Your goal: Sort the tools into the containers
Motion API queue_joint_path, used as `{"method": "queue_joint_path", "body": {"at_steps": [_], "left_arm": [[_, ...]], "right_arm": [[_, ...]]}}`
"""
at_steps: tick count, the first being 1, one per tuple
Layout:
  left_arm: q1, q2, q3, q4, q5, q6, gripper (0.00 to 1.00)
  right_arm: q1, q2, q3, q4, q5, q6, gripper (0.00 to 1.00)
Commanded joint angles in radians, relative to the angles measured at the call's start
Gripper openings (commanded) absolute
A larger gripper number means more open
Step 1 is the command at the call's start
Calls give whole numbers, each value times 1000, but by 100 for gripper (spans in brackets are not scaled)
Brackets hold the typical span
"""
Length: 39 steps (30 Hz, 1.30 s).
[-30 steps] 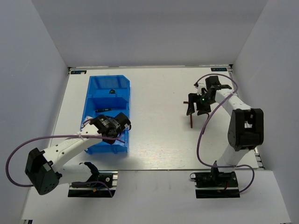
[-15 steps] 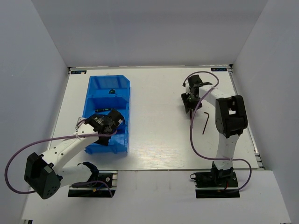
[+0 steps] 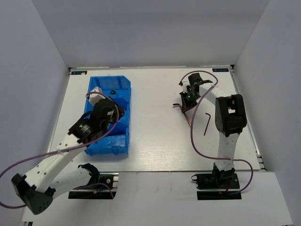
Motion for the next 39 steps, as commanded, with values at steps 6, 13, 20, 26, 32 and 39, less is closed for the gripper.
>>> {"method": "queue_joint_path", "body": {"at_steps": [6,13,20,26,32,39], "left_arm": [[-2,-209,-54,205,91,298,52],[-2,-243,-31,268,103,344,65],[-2,-286,35,242,116,395,66],[-2,-393,35,227,125,423,67],[-2,-508,24,161,104,414,67],[-2,-530,15,132,103,404,67]], "right_arm": [[113,-120,128,-48,-530,-239,0],[340,-101,312,-156,-772,-524,0],[552,69,588,-174,-774,-549,0],[658,121,565,156,-654,-327,0],[716,241,659,255,-641,-132,0],[783,242,631,286,-498,-106,61]]}}
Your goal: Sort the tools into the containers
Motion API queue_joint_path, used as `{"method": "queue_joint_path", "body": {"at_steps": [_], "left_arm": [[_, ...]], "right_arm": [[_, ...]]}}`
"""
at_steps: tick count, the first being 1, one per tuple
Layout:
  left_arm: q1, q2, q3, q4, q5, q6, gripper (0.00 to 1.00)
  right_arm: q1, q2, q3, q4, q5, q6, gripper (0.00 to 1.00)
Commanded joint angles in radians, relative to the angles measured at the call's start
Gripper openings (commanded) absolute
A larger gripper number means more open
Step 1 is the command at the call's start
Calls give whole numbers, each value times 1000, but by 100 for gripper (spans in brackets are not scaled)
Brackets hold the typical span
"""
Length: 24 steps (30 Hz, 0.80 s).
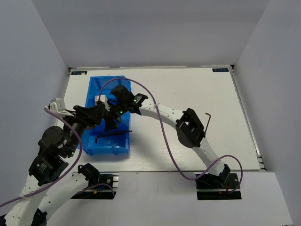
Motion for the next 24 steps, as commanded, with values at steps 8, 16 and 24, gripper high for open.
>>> {"method": "queue_joint_path", "body": {"at_steps": [8,16,24], "left_arm": [[-2,30,-41,43,65,5,58],[-2,142,-128,172,225,-6,15],[-11,493,-116,183,456,60,66]], "right_arm": [[-34,-240,-47,23,253,56,35],[-269,-617,-553,-83,673,111,0],[-670,-813,-914,-381,777,174,33]]}}
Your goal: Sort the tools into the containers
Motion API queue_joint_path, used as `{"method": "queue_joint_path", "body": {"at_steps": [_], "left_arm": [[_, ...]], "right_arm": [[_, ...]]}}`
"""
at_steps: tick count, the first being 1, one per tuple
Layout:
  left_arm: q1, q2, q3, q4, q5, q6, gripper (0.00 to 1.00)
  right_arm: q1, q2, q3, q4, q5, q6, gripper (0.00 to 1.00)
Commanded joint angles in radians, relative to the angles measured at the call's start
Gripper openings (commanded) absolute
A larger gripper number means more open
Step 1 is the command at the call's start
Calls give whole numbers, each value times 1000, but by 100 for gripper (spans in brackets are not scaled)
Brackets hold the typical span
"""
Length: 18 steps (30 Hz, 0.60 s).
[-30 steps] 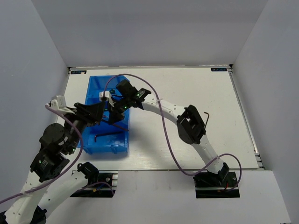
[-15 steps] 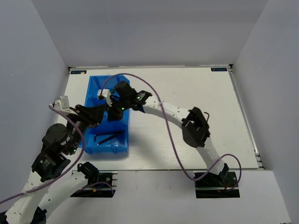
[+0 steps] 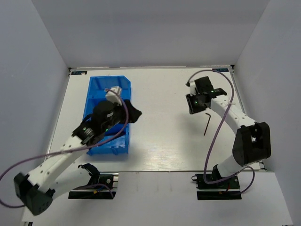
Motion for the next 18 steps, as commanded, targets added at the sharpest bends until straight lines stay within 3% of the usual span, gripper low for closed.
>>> {"method": "queue_joint_path", "body": {"at_steps": [1,8,18], "left_arm": [[-8,117,25,9,154,45,76],[-28,346,90,18,219,84,78],[-37,358,79,29,228,93,78]], "right_arm": [[-93,-39,-118,-188,107,57,40],[-193,-44,-234,-167,159,129,42],[-244,91,-228,-45,268,189,42]]}}
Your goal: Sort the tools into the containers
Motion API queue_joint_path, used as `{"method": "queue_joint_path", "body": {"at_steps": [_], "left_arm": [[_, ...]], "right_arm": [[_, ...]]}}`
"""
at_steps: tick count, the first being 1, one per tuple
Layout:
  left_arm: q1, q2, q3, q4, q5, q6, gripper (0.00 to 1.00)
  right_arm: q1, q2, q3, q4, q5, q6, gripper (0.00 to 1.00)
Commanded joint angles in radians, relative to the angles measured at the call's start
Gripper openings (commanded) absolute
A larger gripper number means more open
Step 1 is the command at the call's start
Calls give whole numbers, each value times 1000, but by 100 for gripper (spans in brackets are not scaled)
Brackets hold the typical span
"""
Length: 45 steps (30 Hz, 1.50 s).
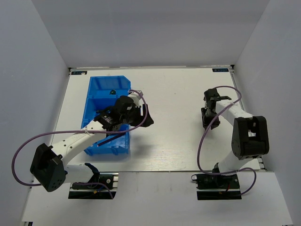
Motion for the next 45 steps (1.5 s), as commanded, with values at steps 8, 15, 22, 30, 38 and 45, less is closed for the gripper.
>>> {"method": "queue_joint_path", "body": {"at_steps": [8,15,22,30,38,45], "left_arm": [[-13,-68,22,-4,1,-3,78],[-22,-86,22,-15,-9,-12,78],[-22,-96,22,-6,-9,-21,78],[-22,-154,66,-15,-27,8,79],[-22,-223,76,20,-15,28,79],[-22,-300,115,85,5,72,79]], "right_arm": [[-16,182,83,132,79,137,42],[-25,248,74,164,151,187,26],[-52,265,92,140,-31,194,0],[-52,177,179,138,-474,30,0],[53,153,355,79,-853,-63,0],[335,352,793,-171,-1183,-474,0]]}}
